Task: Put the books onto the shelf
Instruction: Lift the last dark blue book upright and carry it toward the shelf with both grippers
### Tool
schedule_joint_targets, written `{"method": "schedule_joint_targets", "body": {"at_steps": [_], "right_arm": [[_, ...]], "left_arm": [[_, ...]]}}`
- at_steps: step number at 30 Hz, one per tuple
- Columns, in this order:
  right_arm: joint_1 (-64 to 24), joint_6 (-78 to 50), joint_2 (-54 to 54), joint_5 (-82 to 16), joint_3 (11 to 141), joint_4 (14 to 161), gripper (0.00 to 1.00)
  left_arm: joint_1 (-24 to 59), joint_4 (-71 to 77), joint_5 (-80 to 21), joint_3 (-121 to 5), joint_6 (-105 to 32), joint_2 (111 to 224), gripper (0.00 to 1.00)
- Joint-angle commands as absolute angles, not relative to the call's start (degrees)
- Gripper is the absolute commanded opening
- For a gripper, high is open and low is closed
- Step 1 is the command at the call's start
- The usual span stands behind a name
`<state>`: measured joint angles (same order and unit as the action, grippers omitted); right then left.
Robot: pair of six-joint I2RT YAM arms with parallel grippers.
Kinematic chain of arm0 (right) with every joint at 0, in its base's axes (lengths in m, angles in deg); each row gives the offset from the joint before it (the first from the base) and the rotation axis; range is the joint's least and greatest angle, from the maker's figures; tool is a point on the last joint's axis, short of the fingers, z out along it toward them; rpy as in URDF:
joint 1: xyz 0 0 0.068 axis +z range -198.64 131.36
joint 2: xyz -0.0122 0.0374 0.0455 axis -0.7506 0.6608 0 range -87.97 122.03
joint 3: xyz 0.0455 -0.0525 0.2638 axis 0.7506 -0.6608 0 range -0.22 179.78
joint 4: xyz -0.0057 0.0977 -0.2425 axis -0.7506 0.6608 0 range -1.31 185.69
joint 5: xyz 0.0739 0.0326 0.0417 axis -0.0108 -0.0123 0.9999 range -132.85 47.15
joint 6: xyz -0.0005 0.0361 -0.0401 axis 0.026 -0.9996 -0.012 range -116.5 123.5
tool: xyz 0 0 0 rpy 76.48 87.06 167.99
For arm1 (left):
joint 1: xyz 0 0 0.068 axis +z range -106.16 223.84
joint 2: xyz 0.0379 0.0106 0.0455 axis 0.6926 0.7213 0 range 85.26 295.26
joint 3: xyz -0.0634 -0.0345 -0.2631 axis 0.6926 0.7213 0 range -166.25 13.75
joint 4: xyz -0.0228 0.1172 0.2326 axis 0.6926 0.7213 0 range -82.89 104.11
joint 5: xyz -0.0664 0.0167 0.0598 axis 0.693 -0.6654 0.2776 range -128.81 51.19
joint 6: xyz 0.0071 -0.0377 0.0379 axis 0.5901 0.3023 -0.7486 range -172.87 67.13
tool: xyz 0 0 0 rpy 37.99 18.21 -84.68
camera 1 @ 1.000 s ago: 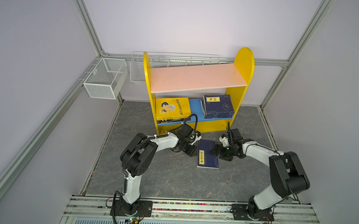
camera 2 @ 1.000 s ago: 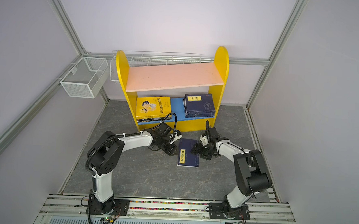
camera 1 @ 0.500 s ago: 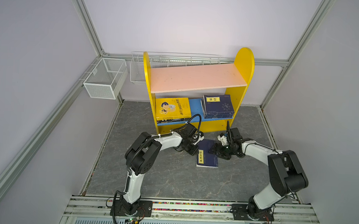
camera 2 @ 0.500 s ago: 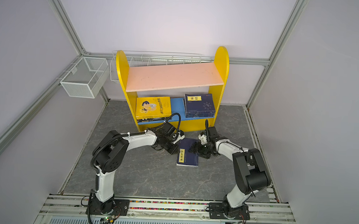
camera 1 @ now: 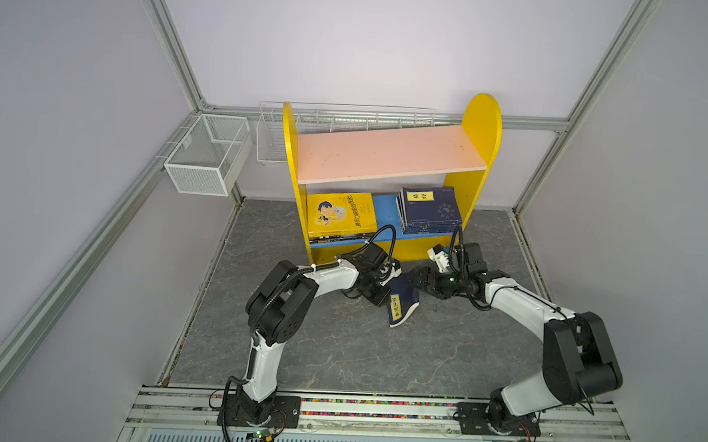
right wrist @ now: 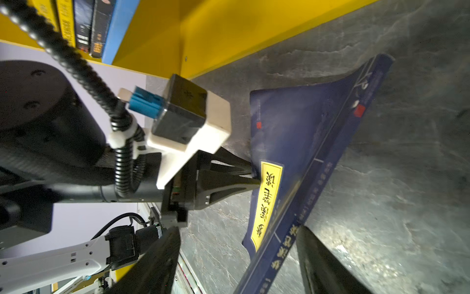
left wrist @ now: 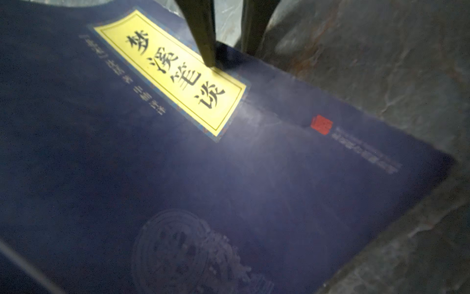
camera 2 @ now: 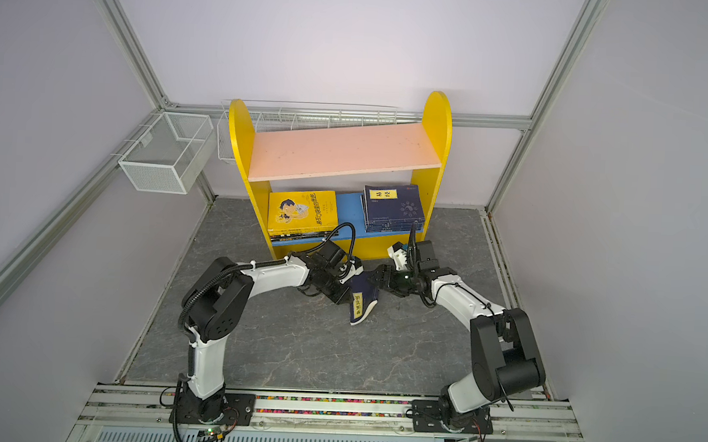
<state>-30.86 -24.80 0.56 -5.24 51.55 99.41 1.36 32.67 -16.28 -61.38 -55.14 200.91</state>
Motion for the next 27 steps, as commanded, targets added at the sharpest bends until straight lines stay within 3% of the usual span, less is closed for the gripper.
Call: {"method": "schedule_joint_targets", "body": {"at_steps": [1,8,12,19,21,23,27], "right_arm": [[-29.3,-26.4,4.0,-0.4,51.1,95.4,0.71],[-29.3,-24.4,7.7,-2.2,50.9,98.1,0.6],[-29.4,-23.9,7.2,-2.4,50.5,97.7,0.48],[-30.6,-23.3,3.4,-4.7,47.9,97.1,0.09],[-31.0,-23.2,1.3,-3.9,46.9,95.5,0.07],[-31.1,-22.6,-1.9,-2.5,45.8,94.1,0.07],[-31.1,-22.4,-9.6,-0.2,43.7,91.0,0.07]], "left_arm": [[-0.6,35.2,-15.0,-59.0,-57.4,205.8,0.19],[-0.6,34.4,-15.0,-58.2,-57.6,205.0,0.18],[-0.6,34.4,-15.0,-58.1,-57.6,204.7,0.18],[2.3,32.8,-14.4,-57.1,-56.2,199.1,0.22],[3.9,30.9,-13.1,-56.0,-54.6,195.6,0.27],[5.2,28.6,-11.3,-54.7,-52.9,191.9,0.44],[5.6,25.7,-7.9,-53.2,-50.7,186.8,0.67]]}}
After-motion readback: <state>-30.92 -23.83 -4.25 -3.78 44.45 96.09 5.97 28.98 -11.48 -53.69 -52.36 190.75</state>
